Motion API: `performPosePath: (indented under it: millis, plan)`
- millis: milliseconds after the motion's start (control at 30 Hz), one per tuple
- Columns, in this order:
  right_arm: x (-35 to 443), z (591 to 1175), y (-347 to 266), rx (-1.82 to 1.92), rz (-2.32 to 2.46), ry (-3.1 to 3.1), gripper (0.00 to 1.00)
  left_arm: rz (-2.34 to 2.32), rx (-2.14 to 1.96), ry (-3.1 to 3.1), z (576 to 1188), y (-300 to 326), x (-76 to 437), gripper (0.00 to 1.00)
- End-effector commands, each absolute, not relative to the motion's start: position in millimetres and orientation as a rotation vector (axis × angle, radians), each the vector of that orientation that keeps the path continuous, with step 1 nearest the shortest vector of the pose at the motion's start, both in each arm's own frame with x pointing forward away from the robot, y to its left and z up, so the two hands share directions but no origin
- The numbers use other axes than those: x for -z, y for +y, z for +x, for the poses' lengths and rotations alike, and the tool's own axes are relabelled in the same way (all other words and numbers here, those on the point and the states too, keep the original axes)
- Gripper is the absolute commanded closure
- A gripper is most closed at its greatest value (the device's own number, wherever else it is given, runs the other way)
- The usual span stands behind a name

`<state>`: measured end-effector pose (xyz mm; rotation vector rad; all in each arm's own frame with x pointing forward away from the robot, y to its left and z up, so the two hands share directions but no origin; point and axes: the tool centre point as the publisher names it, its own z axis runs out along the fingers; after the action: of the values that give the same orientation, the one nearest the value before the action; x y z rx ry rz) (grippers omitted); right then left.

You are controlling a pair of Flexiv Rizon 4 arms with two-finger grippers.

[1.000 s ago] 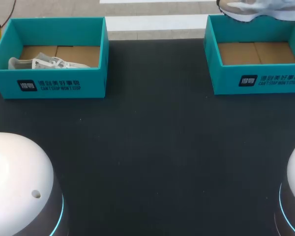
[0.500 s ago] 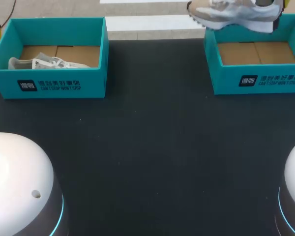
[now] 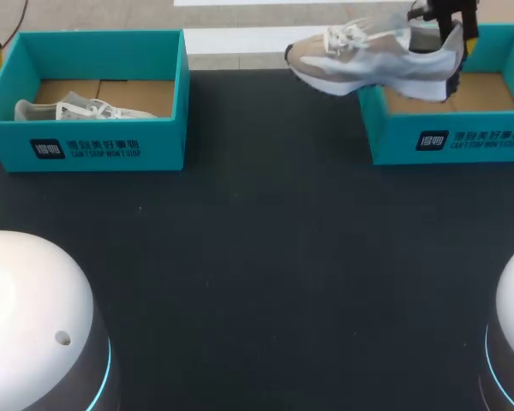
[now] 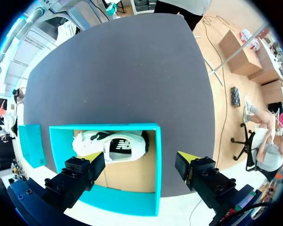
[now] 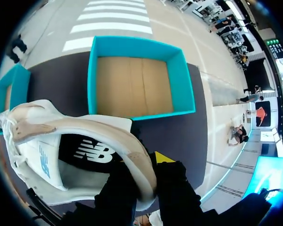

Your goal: Take the shoe out of the shoebox, open the shoe tongue, remove and reinsert the insole, then place the shoe into the shoebox

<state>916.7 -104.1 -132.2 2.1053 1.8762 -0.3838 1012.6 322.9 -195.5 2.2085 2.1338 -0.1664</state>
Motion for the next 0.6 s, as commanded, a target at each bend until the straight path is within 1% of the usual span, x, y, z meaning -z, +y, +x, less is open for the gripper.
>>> performPosePath:
  millis: [33,100,200,600]
  plan:
    - [133.2,883.6,-81.4,0.344,2.073,1.879,1.00,2.211,0.166,2.134,1012.8,323.4,195.0,0.00]
    - [138.3,874.6,-71.3,0.296,2.079,1.923,1.00,2.211,0.166,2.134,1012.8,323.4,195.0,0.00]
    - [144.7,864.7,-54.6,0.336,2.075,1.937,1.00,2.211,0.166,2.134,1012.8,323.4,195.0,0.00]
    - [144.7,864.7,-54.6,0.336,2.075,1.937,1.00,2.211,0.166,2.134,1012.8,323.4,195.0,0.00]
